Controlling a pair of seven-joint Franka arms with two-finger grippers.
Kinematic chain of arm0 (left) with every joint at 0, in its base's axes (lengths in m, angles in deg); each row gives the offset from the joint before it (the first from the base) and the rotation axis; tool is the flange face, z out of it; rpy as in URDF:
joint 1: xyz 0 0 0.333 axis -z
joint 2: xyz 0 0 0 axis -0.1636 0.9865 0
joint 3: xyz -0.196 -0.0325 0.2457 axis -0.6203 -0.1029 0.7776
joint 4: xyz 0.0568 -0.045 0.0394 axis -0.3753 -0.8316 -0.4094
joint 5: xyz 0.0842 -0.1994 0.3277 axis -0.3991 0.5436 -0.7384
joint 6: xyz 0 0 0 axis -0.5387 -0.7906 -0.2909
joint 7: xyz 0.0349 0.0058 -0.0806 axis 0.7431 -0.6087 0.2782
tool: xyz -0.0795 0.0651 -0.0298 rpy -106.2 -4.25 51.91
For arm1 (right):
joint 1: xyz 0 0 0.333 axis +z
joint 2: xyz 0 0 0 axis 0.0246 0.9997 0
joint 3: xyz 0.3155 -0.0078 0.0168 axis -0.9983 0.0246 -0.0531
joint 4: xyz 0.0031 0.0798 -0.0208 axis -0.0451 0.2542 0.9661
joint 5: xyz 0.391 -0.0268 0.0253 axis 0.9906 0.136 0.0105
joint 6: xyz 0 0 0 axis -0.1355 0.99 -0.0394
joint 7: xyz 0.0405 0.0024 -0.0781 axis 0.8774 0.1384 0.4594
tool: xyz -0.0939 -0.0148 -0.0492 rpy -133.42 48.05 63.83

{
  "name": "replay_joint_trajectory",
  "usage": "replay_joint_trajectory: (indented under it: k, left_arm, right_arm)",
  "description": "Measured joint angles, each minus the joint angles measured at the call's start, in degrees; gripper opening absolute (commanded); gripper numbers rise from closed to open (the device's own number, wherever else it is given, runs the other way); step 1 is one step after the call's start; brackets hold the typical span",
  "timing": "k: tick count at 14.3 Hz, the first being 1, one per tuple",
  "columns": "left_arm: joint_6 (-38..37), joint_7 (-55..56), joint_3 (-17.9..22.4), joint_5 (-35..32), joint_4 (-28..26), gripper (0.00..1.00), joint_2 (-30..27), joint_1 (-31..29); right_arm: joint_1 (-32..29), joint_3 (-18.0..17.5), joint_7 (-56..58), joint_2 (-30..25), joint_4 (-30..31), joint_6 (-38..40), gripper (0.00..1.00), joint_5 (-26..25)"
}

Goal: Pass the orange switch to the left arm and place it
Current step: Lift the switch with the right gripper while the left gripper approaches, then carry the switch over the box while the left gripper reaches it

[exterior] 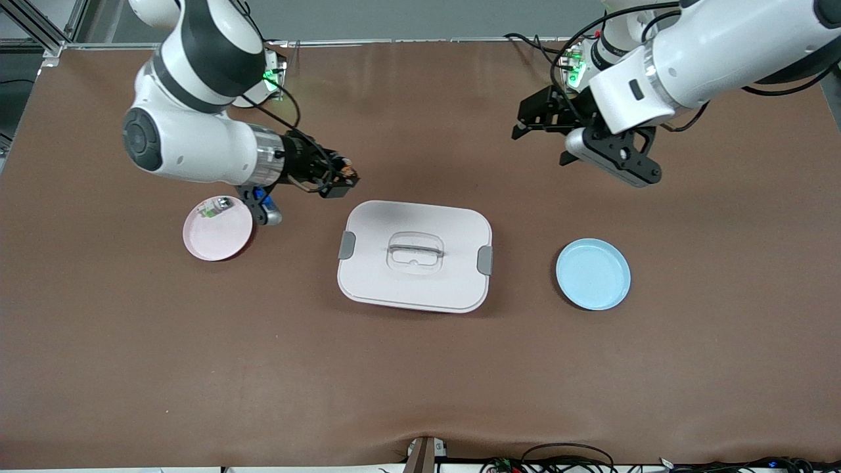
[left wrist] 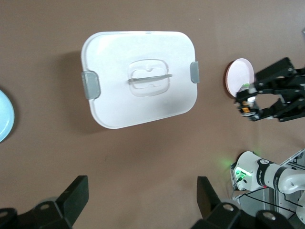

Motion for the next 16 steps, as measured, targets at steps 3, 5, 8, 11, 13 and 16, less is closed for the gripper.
replay_joint_trajectory:
  k: [3, 5, 8, 11, 13, 16]
  left_arm:
    - [5.64, 0.57, -3.03, 0.79, -4.44, 1.00, -1.69, 0.10]
    - [11.48, 0.77, -4.24, 5.31, -9.64, 1.00, -3.60, 0.14]
    - [20.47, 0.78, -5.99, 9.90, -16.73, 1.00, -4.56, 0.15]
    - [25.64, 0.78, -8.20, 13.12, -20.92, 0.97, -4.50, 0.15]
    - [28.48, 0.78, -9.27, 14.55, -23.00, 0.91, -4.50, 0.16]
    - [30.29, 0.84, -9.56, 15.79, -25.01, 0.84, -4.45, 0.10]
  right_arm:
    - [1.83, 0.02, -3.61, 1.61, -0.23, -5.09, 0.36, 4.89]
    - [2.74, 0.04, -5.43, 2.40, -0.28, -8.49, 0.36, 8.16]
    - [5.34, 0.03, -7.93, 3.12, -0.37, -14.30, 0.37, 11.19]
    - [7.83, 0.01, -10.73, 4.20, -1.04, -18.02, 0.37, 12.11]
    - [8.54, 0.02, -12.55, 5.25, -2.58, -18.51, 0.37, 12.17]
    - [9.23, 0.02, -14.37, 6.54, -4.55, -19.43, 0.37, 12.18]
